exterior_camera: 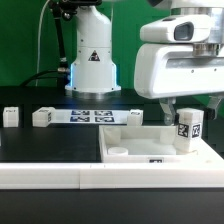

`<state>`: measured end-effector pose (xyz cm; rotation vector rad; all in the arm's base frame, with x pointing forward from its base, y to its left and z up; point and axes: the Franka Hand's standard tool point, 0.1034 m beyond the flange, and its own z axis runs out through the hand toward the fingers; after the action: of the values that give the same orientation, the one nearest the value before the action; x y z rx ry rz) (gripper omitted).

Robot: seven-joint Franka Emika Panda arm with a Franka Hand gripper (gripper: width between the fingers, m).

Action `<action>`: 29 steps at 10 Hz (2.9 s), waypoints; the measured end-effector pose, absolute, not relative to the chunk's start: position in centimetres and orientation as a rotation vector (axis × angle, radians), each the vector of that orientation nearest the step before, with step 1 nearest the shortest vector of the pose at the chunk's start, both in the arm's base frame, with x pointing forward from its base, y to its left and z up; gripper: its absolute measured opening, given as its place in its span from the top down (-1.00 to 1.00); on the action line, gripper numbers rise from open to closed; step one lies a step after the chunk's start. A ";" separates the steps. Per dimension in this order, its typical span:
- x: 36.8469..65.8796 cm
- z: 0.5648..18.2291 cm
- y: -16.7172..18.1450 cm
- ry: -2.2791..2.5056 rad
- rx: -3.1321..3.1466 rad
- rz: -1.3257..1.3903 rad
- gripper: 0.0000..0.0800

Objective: Assemble one leg

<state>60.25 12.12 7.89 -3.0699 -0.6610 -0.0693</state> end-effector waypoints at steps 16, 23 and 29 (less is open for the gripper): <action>60.2 7.7 11.8 0.950 -2.920 -0.059 0.27; 60.2 7.7 11.7 1.395 -2.704 -0.017 -0.20; 60.3 7.7 12.1 0.623 -2.988 -0.058 -0.62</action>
Offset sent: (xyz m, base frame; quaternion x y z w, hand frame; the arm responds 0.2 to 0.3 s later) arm 0.0000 0.0000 0.0000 0.0000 0.0000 0.0000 1.0000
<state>60.32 12.08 7.72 -2.9880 0.6230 -0.0584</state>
